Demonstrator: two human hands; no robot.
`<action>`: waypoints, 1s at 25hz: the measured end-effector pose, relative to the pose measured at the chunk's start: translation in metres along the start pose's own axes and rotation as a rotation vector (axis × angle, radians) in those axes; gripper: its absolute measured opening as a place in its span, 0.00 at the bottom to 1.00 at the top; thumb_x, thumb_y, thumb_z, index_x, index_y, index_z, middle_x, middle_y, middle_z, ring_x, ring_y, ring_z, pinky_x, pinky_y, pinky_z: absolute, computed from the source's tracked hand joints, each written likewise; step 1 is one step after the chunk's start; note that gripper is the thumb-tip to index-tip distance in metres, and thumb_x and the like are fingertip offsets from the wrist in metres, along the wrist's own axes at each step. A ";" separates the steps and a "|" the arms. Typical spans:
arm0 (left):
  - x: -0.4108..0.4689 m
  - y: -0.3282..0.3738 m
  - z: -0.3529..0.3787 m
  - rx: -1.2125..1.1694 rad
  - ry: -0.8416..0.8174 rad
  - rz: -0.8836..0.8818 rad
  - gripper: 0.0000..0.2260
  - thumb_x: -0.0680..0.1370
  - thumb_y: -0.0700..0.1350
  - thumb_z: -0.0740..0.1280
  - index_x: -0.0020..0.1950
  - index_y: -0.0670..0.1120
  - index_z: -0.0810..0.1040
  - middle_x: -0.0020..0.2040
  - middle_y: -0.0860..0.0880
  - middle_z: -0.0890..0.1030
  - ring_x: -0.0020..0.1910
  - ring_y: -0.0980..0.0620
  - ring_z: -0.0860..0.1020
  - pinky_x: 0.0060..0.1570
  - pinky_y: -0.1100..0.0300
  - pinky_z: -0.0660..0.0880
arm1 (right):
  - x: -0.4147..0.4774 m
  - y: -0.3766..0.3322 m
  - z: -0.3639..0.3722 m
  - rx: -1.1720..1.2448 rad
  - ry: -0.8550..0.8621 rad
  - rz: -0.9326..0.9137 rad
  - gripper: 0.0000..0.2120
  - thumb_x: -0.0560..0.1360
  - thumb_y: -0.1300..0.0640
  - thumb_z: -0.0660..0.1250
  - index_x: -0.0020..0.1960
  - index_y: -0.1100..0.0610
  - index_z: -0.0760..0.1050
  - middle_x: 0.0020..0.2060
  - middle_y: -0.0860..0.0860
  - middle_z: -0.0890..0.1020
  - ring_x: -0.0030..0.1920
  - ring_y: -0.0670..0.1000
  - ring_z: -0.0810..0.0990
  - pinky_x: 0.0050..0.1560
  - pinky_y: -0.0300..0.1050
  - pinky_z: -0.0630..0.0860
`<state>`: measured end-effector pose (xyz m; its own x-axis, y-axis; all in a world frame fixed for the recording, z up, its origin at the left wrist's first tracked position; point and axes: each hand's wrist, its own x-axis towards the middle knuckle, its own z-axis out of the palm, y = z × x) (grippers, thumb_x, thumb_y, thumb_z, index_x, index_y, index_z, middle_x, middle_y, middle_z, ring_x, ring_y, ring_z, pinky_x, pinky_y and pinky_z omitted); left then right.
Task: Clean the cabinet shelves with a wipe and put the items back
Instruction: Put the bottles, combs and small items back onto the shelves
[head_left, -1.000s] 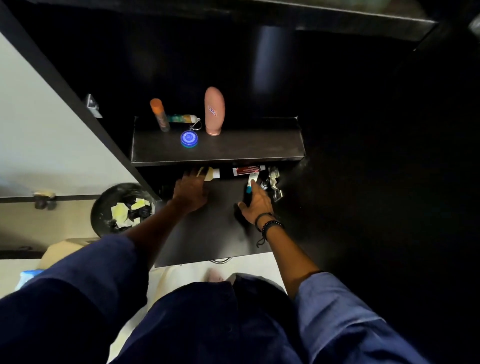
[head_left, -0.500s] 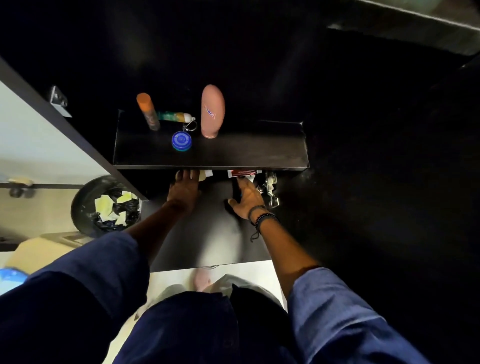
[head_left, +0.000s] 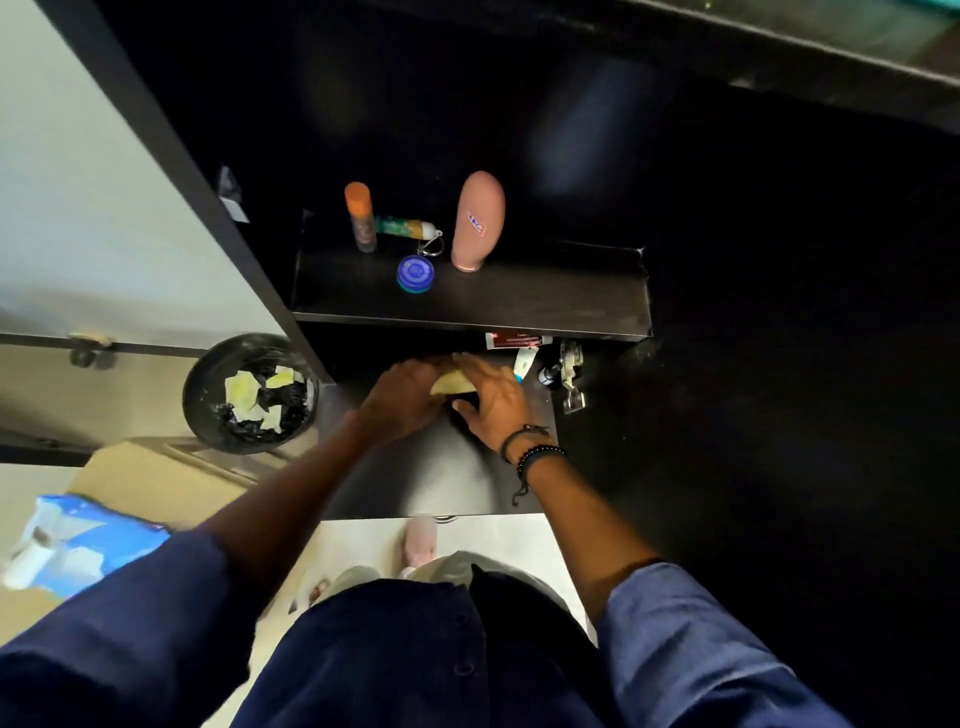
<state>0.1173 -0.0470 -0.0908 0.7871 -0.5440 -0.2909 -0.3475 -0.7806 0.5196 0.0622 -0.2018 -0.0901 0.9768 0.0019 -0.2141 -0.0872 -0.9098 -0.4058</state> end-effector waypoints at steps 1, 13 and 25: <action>-0.011 0.004 -0.008 -0.015 0.033 0.018 0.21 0.73 0.53 0.65 0.63 0.46 0.77 0.59 0.43 0.80 0.59 0.41 0.78 0.58 0.52 0.73 | -0.006 -0.005 -0.006 -0.026 0.070 -0.047 0.27 0.73 0.54 0.69 0.71 0.51 0.68 0.64 0.52 0.77 0.57 0.59 0.74 0.60 0.52 0.73; -0.091 0.050 -0.115 -0.192 0.703 0.244 0.16 0.75 0.39 0.69 0.62 0.41 0.75 0.59 0.44 0.77 0.57 0.46 0.74 0.59 0.56 0.69 | -0.051 -0.085 -0.100 0.437 0.703 -0.087 0.16 0.70 0.51 0.74 0.54 0.57 0.79 0.47 0.47 0.81 0.45 0.41 0.73 0.48 0.31 0.71; -0.085 0.044 -0.110 -0.146 0.663 0.176 0.19 0.73 0.37 0.69 0.63 0.40 0.75 0.59 0.42 0.76 0.58 0.46 0.71 0.60 0.62 0.64 | 0.000 -0.092 -0.111 0.677 0.663 0.115 0.19 0.69 0.51 0.75 0.54 0.60 0.77 0.46 0.54 0.83 0.46 0.47 0.82 0.45 0.38 0.81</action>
<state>0.0914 -0.0011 0.0452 0.8866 -0.3195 0.3344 -0.4624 -0.6236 0.6303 0.0916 -0.1636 0.0459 0.8492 -0.4973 0.1779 -0.0811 -0.4557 -0.8865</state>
